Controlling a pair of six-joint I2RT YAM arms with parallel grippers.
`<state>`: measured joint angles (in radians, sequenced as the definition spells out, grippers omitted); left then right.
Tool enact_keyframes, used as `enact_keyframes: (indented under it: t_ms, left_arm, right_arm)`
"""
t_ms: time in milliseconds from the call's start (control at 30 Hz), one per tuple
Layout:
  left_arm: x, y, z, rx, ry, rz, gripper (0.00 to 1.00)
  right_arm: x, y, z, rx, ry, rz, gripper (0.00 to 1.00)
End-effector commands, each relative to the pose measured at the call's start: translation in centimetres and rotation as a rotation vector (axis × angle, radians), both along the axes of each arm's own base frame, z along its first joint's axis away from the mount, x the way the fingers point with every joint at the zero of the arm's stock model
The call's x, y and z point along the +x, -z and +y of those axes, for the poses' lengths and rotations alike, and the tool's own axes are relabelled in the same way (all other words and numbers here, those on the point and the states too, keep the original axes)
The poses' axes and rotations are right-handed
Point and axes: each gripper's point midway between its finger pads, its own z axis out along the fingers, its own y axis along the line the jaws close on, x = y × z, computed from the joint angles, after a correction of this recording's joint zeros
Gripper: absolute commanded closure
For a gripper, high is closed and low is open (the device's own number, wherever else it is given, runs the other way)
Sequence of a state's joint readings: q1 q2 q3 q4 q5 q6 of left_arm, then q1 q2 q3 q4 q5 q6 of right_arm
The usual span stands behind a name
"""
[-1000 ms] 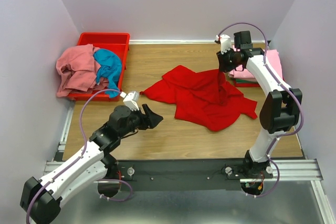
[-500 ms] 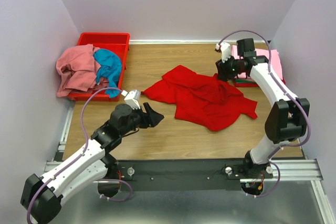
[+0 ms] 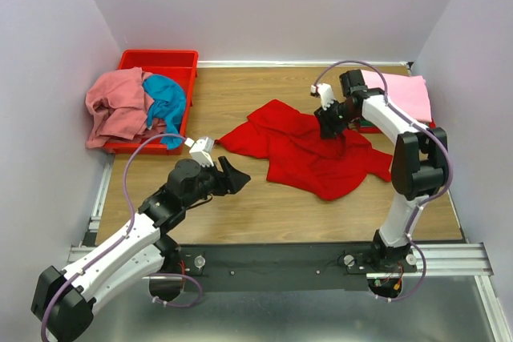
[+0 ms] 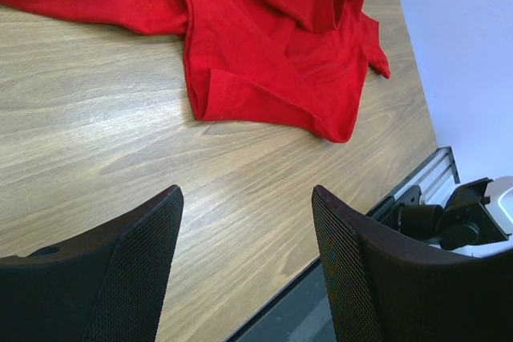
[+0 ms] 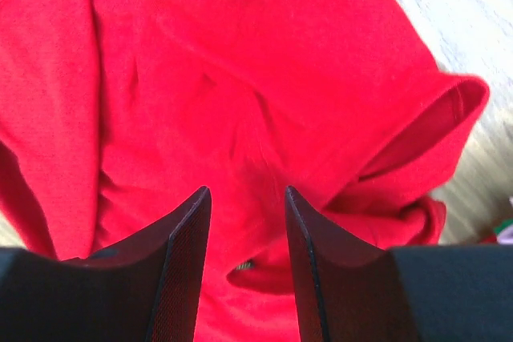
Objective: Fold and stack the t-shirts
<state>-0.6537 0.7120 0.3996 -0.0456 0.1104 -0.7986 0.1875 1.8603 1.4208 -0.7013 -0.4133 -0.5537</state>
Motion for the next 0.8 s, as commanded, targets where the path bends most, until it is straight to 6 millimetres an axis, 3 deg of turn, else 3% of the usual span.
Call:
enact_keyframes:
  t_ms: [0,167,467,767]
  left_arm:
    - [-0.3,-0.2,-0.1,-0.030,0.010,-0.007,0.27]
    - [-0.2,-0.1,-0.2,-0.025,0.013,-0.004,0.27]
    - [-0.3,0.0,-0.1,-0.026,0.012,0.000,0.27]
    - [-0.2,0.0,-0.2,-0.027,0.014,0.000,0.27]
  right_arm:
    - [1.1,0.7,0.3,-0.049,-0.009,-0.003,0.51]
    - [1.5,2.1,0.4,-0.089,-0.006,0.015,0.51]
    - [2.4,2.9,0.0,-0.123,0.007,0.012,0.52]
    - [2.8,3.3,-0.1,-0.129,0.014,0.014,0.62]
